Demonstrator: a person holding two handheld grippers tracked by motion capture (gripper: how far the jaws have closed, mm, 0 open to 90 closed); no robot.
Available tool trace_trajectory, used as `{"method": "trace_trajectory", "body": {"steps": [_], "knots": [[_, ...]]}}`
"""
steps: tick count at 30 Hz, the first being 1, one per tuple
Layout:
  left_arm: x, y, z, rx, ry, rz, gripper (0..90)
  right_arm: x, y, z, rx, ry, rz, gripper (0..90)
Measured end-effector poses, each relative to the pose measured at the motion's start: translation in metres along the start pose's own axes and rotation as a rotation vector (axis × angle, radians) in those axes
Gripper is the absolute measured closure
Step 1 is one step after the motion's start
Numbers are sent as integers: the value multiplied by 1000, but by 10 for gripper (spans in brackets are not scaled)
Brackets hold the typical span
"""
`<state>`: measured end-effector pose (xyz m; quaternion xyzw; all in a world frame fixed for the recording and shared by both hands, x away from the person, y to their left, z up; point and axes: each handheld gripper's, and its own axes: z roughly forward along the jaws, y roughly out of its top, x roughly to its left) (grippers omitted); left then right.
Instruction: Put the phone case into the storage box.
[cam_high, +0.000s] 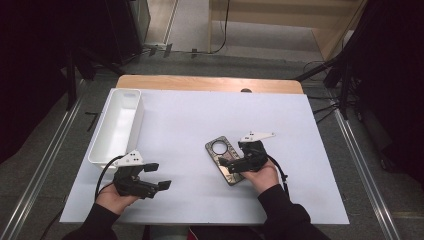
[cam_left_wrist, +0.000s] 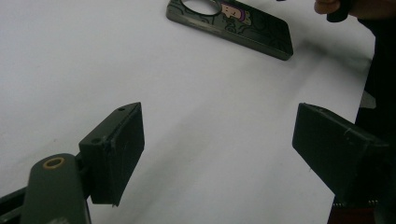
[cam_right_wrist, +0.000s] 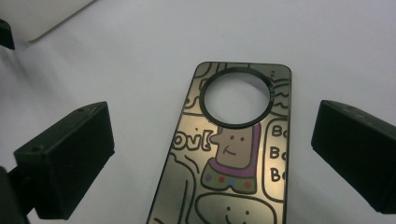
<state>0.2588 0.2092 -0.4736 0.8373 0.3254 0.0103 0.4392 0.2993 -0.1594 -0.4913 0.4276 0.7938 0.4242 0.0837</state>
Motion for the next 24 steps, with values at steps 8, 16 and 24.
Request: {"method": "trace_trajectory", "body": {"steps": [8,16,24], "knots": [[0,0,0,-1,-1,2,166,-1,-6,6,16,-12,4,0],[0,0,0,0,-1,1,166,-1,-14,12,36,-25,10,0],[0,0,0,2,1,3,166,1,-19,18,57,-52,9,0]]}}
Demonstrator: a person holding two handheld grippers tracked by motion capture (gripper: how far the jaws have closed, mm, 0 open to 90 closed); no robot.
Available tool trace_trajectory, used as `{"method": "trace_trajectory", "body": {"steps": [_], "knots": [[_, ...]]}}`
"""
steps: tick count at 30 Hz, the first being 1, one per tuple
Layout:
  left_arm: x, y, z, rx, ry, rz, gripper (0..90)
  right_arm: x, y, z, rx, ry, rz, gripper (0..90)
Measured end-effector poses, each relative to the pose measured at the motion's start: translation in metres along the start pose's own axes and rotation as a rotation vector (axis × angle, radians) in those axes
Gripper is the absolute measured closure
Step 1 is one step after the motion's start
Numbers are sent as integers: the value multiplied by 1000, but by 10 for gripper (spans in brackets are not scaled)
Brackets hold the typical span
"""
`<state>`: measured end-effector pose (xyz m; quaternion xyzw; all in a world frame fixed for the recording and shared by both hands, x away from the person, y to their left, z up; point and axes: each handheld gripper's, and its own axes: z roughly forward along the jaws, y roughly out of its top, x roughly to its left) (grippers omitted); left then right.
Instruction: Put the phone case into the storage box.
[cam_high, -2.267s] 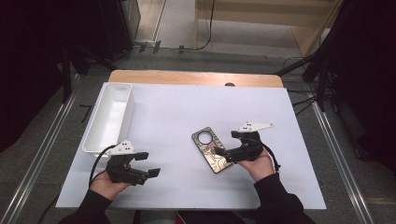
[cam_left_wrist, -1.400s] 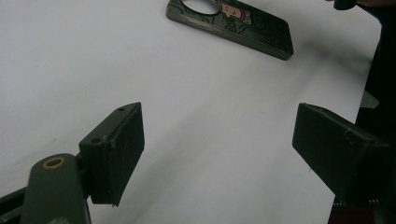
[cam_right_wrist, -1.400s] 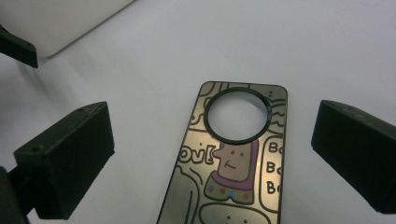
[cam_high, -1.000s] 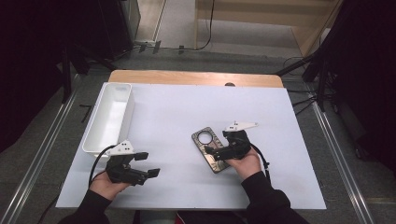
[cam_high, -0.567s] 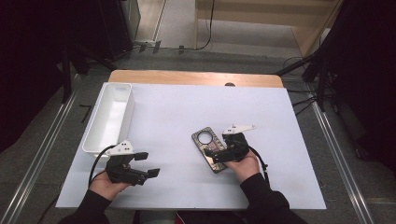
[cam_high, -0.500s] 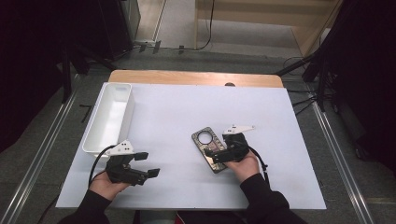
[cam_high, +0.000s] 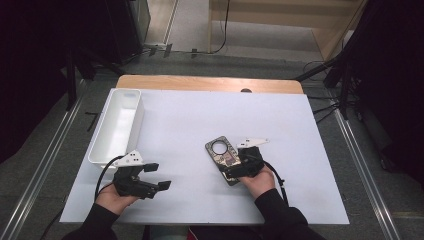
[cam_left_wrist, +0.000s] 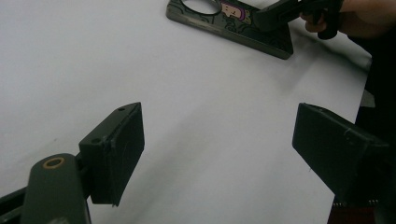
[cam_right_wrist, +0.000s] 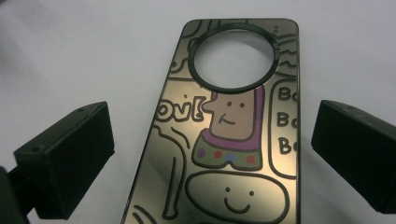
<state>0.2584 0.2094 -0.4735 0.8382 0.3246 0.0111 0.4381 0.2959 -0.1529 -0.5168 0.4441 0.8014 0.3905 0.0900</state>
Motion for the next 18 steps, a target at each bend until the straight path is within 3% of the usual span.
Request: {"method": "trace_trajectory", "body": {"steps": [9,18], "knots": [[0,0,0,0,2,0,166,4,-6,6,12,-29,9,0],[0,0,0,1,2,2,166,9,-8,10,14,-68,-19,0]]}}
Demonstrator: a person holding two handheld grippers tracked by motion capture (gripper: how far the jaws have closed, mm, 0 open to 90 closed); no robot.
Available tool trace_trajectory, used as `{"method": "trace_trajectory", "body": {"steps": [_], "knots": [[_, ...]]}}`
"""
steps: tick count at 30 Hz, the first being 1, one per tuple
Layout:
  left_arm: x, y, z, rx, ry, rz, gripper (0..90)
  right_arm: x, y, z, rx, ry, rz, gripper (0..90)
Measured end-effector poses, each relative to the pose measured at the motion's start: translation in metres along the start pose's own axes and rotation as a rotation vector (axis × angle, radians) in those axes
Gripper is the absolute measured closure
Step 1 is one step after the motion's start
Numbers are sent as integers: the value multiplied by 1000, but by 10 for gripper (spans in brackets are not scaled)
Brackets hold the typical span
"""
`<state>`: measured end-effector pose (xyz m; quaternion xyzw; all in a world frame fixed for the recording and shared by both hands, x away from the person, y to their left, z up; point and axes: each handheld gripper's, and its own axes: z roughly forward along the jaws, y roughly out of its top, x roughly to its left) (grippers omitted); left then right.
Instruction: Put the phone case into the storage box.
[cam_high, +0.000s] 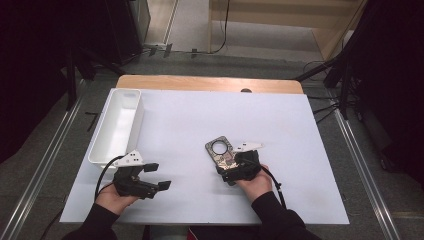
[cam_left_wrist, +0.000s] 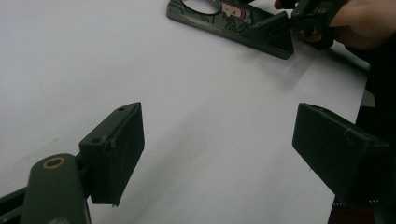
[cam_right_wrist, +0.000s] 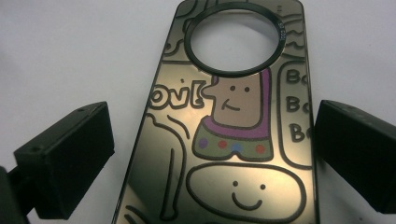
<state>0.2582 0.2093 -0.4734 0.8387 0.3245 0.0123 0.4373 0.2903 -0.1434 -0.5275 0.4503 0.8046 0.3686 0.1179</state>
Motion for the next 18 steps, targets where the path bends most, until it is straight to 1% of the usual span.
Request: {"method": "trace_trajectory", "body": {"steps": [1,2,7,13,15,18], "knots": [[0,0,0,0,0,0,166,1,0,0,3,-6,-7,0],[0,0,0,0,0,-1,166,2,0,1,5,-11,-1,0],[0,0,0,-1,1,-1,166,3,0,1,6,-20,-4,0],[0,0,0,1,-1,-2,166,7,0,3,18,-53,-35,0],[0,0,0,2,1,-1,166,8,1,3,24,-64,-37,0],[0,0,0,1,2,-2,166,8,1,3,24,-66,-40,0]]}}
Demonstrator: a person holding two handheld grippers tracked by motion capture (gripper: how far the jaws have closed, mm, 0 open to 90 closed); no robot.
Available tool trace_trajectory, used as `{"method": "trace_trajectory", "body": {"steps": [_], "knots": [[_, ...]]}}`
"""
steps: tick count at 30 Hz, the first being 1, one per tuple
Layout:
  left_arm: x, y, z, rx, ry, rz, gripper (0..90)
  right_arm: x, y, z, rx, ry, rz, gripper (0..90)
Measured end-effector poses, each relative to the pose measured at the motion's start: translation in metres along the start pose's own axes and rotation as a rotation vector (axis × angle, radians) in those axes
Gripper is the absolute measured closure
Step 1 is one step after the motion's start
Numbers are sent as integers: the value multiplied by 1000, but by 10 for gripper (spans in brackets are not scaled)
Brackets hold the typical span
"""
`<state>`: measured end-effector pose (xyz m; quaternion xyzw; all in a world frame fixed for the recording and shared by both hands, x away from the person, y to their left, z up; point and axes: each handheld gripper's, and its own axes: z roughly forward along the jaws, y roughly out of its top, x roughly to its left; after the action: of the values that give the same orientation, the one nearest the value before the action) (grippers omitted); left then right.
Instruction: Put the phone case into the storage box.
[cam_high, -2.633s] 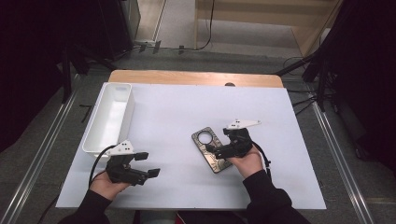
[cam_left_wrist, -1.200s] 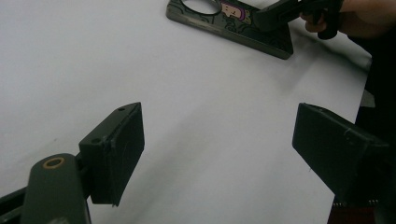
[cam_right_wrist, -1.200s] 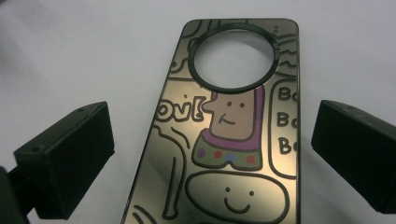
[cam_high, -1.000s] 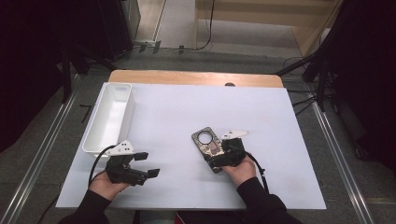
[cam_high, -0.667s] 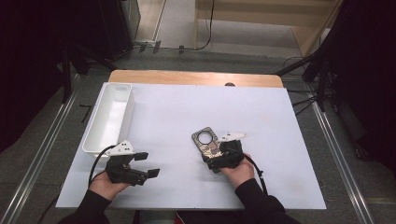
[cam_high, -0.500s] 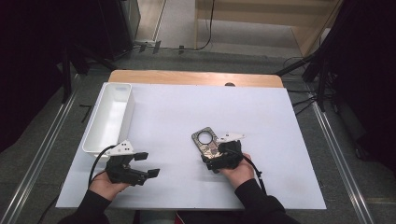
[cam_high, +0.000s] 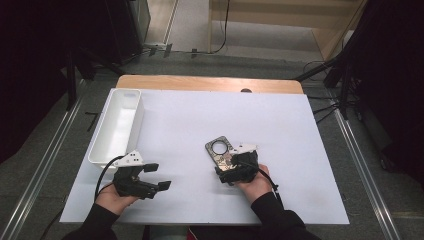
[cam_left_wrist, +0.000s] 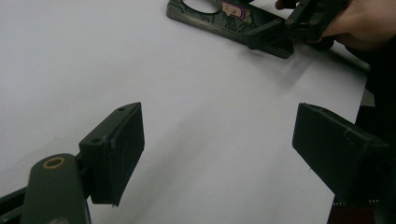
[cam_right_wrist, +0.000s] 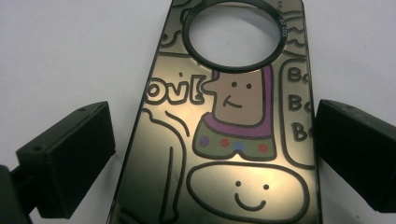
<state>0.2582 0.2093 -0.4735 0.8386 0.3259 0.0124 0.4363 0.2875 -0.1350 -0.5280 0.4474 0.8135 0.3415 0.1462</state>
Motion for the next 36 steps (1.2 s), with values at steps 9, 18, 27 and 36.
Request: {"method": "trace_trajectory", "body": {"steps": [9,18,27,36], "knots": [[0,0,0,1,0,0,166,4,0,1,11,-28,-25,0],[0,0,0,2,1,1,166,4,-1,0,1,-52,-14,50],[0,0,0,2,1,0,166,4,-1,0,1,-55,-15,53],[0,0,0,3,3,1,166,4,-1,-1,2,-61,-17,66]]}}
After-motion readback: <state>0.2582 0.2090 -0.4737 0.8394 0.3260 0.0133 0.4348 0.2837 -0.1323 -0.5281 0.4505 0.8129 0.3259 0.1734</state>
